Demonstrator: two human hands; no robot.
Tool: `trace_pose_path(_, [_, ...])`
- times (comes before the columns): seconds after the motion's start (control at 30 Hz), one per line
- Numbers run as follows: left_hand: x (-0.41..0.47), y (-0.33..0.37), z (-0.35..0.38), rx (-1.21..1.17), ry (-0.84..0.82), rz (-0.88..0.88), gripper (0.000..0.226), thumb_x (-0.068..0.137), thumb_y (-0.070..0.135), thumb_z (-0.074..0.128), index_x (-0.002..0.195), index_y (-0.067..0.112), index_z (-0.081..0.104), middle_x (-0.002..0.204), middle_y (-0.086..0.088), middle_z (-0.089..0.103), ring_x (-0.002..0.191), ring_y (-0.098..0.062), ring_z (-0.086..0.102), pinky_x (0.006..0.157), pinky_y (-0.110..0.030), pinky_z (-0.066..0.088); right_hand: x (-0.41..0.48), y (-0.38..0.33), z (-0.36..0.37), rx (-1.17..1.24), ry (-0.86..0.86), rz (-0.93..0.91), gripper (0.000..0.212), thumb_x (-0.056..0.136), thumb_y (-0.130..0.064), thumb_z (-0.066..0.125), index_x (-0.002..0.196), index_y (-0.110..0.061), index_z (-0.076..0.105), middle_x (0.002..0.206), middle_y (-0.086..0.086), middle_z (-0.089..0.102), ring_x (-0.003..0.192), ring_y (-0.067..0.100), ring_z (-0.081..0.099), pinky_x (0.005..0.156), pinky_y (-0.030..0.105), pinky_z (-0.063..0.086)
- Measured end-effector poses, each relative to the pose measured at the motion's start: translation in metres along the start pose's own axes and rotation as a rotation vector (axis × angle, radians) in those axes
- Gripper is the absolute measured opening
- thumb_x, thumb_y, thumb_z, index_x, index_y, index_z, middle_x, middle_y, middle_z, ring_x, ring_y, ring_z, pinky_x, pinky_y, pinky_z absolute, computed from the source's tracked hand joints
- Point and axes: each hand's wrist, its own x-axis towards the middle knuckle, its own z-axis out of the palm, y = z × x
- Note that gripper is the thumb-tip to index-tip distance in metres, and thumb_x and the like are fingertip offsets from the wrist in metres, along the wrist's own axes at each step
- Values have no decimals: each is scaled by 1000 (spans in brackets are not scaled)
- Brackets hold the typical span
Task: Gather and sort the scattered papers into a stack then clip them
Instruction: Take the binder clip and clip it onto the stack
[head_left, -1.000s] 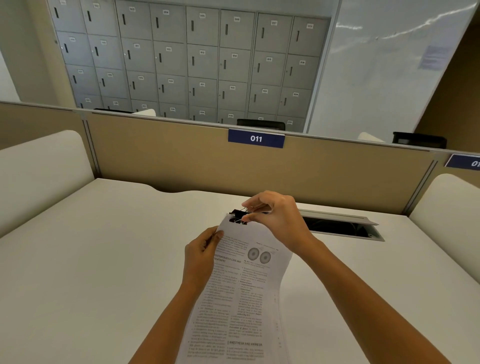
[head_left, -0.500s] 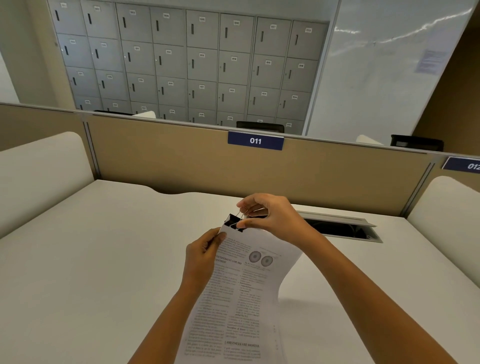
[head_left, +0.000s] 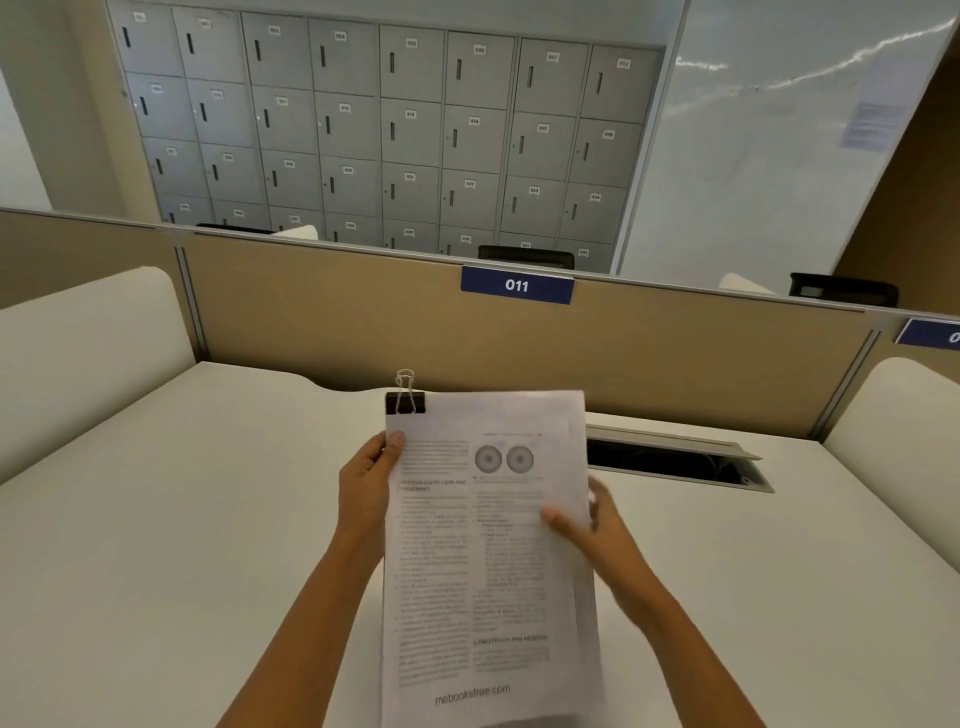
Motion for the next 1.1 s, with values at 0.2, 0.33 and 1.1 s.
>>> trace_pose_path(0.2, [32,2,-14,-10,145,-90,24,93,25,51,96,3,61,88,-12,66,79,-30,62,82,-47,52,-20,37,6,91,-176,151,51,70,-31,77,116,-18,57,108,-1,72,96,23,70,82,41,57])
trace_pose_path(0.33, [48,-7,-24,98,124,-163,19,95,21,47,90,6,58,92,-14,64,79,-28,62,80,-44,51,-14,46,13,117,-79,146,46,71,-28,76,112,-14,60,104,2,73,91,25,71,78,41,58])
trace_pose_path(1.1, [108,-115,-43,771,215,-85,35,97,6,38,130,0,46,127,-18,57,113,-35,55,93,-37,44,155,96,85,-239,175,131,55,91,-15,56,141,-10,33,138,9,48,125,25,48,103,35,42])
